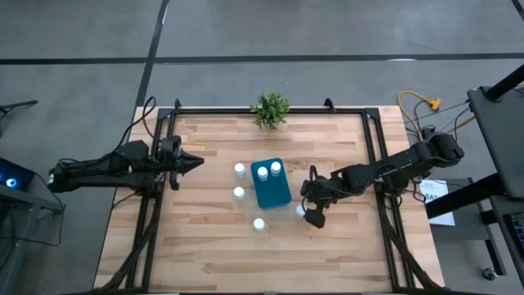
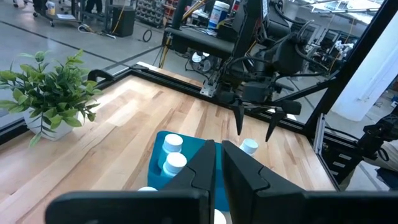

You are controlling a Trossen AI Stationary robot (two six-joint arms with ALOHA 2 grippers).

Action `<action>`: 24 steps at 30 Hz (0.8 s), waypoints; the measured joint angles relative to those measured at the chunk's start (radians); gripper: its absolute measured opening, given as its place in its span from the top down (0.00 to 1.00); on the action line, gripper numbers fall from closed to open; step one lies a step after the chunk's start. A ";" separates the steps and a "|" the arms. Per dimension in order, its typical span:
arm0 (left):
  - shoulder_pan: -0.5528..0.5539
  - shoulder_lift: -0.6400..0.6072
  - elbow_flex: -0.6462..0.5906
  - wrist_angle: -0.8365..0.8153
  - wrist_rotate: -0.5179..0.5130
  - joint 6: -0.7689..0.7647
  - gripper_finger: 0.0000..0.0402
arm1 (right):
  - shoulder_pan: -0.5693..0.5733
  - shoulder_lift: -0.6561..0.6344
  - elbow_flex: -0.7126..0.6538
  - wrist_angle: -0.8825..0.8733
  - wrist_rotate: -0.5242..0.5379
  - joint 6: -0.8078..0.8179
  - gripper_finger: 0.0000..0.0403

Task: Pick and place pill bottles into a basket
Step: Put the white medicine bottle into the blue bin

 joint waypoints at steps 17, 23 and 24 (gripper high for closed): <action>0.000 0.012 0.000 0.002 0.004 -0.018 0.98 | -0.044 0.000 0.000 0.011 -0.061 -0.025 0.23; 0.000 0.013 0.000 0.003 0.003 -0.020 0.98 | -0.051 0.000 0.009 0.019 -0.080 -0.038 0.23; 0.000 0.013 0.000 0.003 0.003 -0.019 0.98 | -0.051 0.000 0.017 0.021 -0.080 -0.044 0.23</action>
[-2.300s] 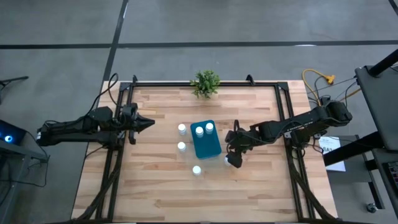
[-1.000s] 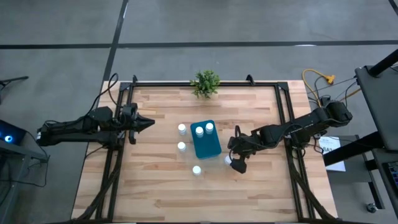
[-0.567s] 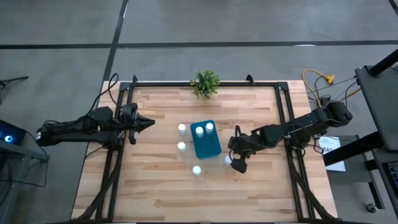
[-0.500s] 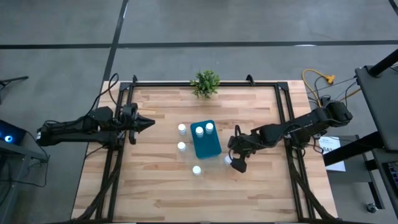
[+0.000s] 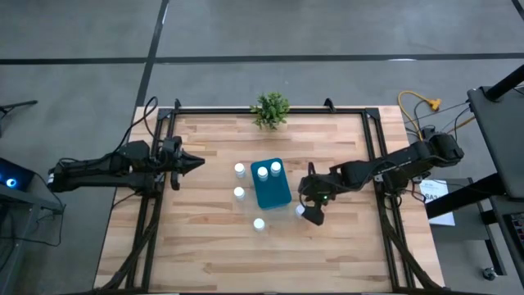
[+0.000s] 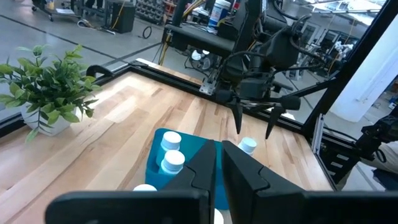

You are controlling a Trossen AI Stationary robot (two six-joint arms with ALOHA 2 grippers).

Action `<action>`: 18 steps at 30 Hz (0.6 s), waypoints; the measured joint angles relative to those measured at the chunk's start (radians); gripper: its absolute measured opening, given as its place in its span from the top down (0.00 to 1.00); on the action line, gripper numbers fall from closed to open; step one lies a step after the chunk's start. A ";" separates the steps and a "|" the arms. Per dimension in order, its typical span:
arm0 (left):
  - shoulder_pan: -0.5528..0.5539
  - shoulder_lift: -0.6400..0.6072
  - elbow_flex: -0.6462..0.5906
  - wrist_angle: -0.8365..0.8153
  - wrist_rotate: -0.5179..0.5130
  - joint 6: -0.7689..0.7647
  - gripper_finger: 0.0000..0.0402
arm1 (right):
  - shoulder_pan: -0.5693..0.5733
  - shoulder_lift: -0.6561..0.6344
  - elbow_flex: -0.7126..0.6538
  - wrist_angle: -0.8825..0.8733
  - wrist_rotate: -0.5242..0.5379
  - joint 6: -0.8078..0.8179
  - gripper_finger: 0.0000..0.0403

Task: Pick and place pill bottles into a basket
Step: Put the white medicine bottle into the blue bin

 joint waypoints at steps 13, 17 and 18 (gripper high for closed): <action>0.000 0.000 0.000 0.000 -0.004 -0.002 0.98 | -0.022 0.000 0.098 -0.144 0.023 -0.056 0.24; 0.000 0.000 0.000 0.000 -0.004 -0.002 0.98 | -0.022 0.000 0.207 -0.226 0.029 -0.128 0.26; 0.000 0.000 0.000 0.000 -0.004 -0.002 0.98 | -0.022 0.000 0.239 -0.251 0.039 -0.147 0.26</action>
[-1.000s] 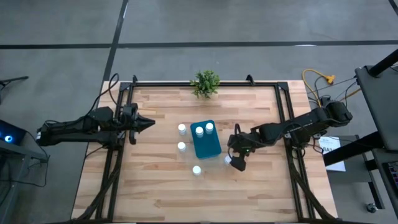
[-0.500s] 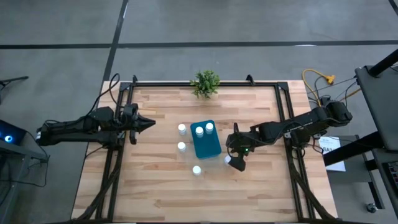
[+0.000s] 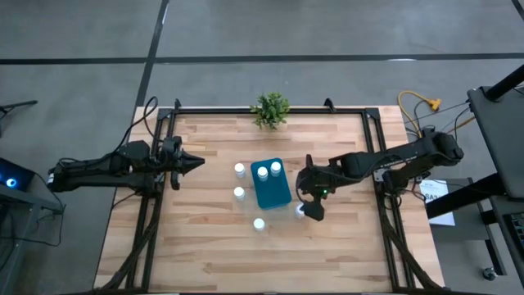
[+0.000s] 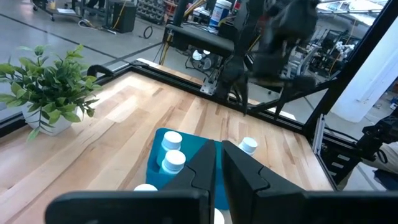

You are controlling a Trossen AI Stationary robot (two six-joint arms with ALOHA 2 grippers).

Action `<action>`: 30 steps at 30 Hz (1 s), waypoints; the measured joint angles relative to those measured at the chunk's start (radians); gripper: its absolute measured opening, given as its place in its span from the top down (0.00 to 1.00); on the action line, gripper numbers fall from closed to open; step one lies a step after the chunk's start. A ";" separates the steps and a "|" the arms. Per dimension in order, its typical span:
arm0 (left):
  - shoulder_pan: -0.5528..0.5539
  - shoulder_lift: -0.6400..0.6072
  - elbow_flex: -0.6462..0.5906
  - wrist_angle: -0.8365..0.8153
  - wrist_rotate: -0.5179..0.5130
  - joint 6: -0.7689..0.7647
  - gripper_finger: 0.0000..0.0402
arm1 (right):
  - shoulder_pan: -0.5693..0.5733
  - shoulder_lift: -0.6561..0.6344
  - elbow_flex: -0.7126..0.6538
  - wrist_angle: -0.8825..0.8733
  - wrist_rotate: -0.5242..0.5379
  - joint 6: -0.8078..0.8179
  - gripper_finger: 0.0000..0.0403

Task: Pick and place pill bottles into a basket
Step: Put the white medicine bottle into the blue bin

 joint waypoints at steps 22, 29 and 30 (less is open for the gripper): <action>0.000 -0.005 0.000 -0.049 0.004 -0.003 0.98 | -0.003 0.223 0.562 -0.537 0.009 -0.276 0.32; 0.000 -0.016 0.000 -0.049 0.004 -0.005 0.98 | -0.002 0.335 0.642 -0.601 0.006 -0.354 0.35; 0.000 -0.017 0.000 -0.049 0.004 -0.005 0.98 | -0.002 0.346 0.642 -0.620 0.006 -0.357 0.35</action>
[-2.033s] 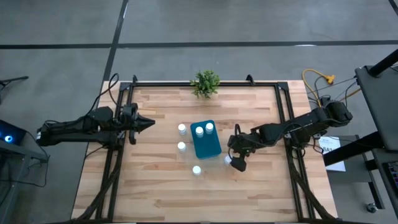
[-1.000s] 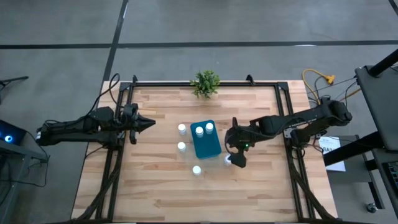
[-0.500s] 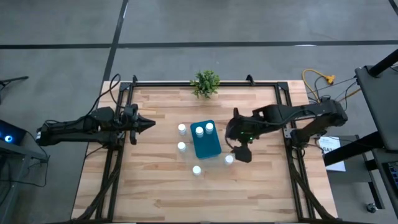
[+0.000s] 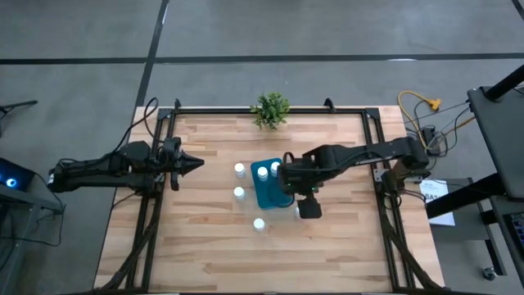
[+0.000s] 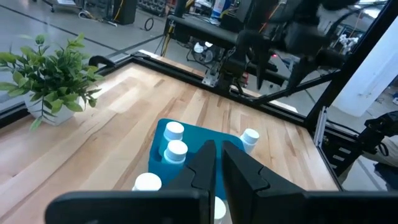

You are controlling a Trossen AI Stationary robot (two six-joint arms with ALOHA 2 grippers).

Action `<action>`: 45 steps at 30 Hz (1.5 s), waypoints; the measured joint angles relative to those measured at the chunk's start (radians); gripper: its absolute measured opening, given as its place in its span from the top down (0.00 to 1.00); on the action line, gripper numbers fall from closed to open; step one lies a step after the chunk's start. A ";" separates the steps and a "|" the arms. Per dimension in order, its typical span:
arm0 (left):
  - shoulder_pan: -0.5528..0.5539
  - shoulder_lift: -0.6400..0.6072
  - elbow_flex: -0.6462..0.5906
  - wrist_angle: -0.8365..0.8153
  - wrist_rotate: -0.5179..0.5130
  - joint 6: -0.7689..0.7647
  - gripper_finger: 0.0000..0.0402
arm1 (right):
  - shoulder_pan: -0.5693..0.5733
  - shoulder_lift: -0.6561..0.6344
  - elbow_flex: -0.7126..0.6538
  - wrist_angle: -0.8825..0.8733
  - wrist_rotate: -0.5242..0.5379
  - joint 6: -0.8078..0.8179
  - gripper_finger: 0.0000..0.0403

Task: Pick and place pill bottles into a basket
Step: Put the white medicine bottle into the blue bin

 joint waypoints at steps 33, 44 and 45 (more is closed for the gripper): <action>0.000 -0.014 0.000 0.000 -0.003 0.001 0.98 | 0.025 -0.031 -0.316 0.232 -0.001 0.078 0.40; 0.000 -0.016 0.000 0.000 0.000 0.000 0.98 | 0.043 -0.063 -0.382 0.313 0.008 0.108 0.42; 0.000 -0.017 0.000 0.000 0.000 0.000 0.98 | 0.043 -0.063 -0.388 0.319 0.007 0.113 0.42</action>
